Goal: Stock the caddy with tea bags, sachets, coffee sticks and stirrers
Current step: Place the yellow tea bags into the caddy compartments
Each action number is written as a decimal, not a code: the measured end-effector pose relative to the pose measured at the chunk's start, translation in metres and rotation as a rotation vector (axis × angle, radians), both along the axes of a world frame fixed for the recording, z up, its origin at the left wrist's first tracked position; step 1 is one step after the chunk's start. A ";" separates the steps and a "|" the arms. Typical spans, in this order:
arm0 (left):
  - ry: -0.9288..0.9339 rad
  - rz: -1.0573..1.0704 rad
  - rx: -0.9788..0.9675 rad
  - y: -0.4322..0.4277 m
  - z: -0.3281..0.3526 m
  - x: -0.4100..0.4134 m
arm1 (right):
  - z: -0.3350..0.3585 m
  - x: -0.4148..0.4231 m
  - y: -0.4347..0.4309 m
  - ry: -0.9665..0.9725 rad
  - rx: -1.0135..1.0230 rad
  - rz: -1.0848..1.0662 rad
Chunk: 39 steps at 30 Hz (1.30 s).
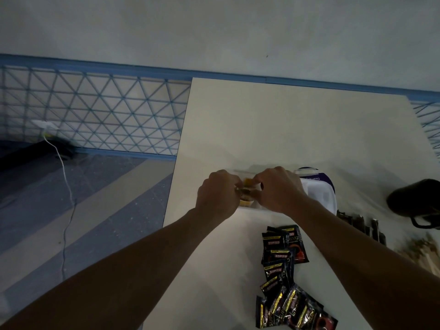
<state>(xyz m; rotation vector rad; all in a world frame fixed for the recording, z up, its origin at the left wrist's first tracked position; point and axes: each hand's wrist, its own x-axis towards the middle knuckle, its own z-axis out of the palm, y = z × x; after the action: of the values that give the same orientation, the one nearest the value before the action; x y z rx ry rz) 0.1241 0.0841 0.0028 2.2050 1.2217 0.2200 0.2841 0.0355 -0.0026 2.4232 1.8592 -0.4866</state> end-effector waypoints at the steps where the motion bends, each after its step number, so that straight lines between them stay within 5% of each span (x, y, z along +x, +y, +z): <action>1: -0.007 0.005 -0.001 0.000 -0.001 0.000 | -0.001 -0.001 0.000 -0.015 0.013 -0.003; 10: -0.070 0.062 0.026 0.005 -0.003 0.003 | 0.016 0.003 0.001 0.018 0.145 -0.043; 30: -0.128 0.089 0.043 0.001 0.001 -0.012 | 0.024 -0.001 -0.012 0.122 0.108 -0.067; 39: -0.126 0.097 0.059 0.002 0.000 -0.013 | 0.010 -0.005 -0.003 -0.003 0.148 -0.066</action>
<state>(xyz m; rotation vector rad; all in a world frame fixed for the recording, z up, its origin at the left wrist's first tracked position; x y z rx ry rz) 0.1111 0.0857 0.0029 2.1479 1.2677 0.4334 0.2789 0.0321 0.0075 2.5841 1.8824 -0.3608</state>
